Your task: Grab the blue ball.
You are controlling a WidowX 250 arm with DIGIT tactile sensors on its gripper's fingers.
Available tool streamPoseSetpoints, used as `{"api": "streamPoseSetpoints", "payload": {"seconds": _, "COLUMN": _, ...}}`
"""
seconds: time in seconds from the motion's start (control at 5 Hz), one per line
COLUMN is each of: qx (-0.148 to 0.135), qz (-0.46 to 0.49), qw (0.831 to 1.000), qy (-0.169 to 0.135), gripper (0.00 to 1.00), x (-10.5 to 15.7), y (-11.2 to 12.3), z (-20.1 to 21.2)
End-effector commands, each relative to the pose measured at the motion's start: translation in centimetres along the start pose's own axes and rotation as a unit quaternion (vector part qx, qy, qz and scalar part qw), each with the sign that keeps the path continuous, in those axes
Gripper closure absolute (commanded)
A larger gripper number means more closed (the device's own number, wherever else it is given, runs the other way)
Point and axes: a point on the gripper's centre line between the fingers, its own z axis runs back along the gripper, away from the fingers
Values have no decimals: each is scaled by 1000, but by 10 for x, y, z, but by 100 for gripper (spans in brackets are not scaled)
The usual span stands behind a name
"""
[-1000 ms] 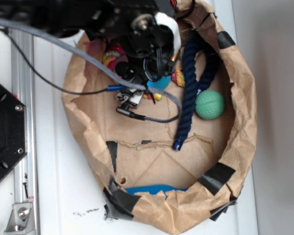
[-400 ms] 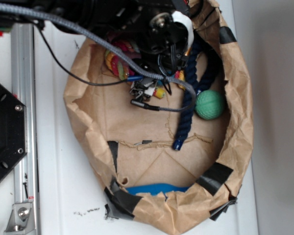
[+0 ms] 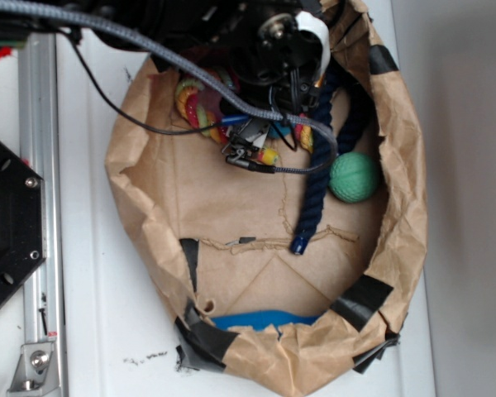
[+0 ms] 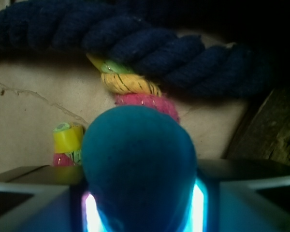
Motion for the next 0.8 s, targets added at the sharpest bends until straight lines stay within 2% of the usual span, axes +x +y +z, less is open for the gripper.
{"api": "streamPoseSetpoints", "payload": {"seconds": 0.0, "qx": 28, "qz": 129, "qw": 991, "qy": 12, "gripper": 100, "x": 4, "y": -59, "z": 94}}
{"api": "streamPoseSetpoints", "payload": {"seconds": 0.2, "qx": 30, "qz": 220, "qw": 975, "qy": -24, "gripper": 100, "x": 7, "y": -72, "z": 106}}
{"api": "streamPoseSetpoints", "payload": {"seconds": 0.4, "qx": 12, "qz": 268, "qw": 963, "qy": -21, "gripper": 100, "x": 20, "y": -70, "z": 101}}
{"api": "streamPoseSetpoints", "payload": {"seconds": 0.6, "qx": -23, "qz": 296, "qw": 955, "qy": -21, "gripper": 100, "x": 25, "y": -65, "z": 99}}
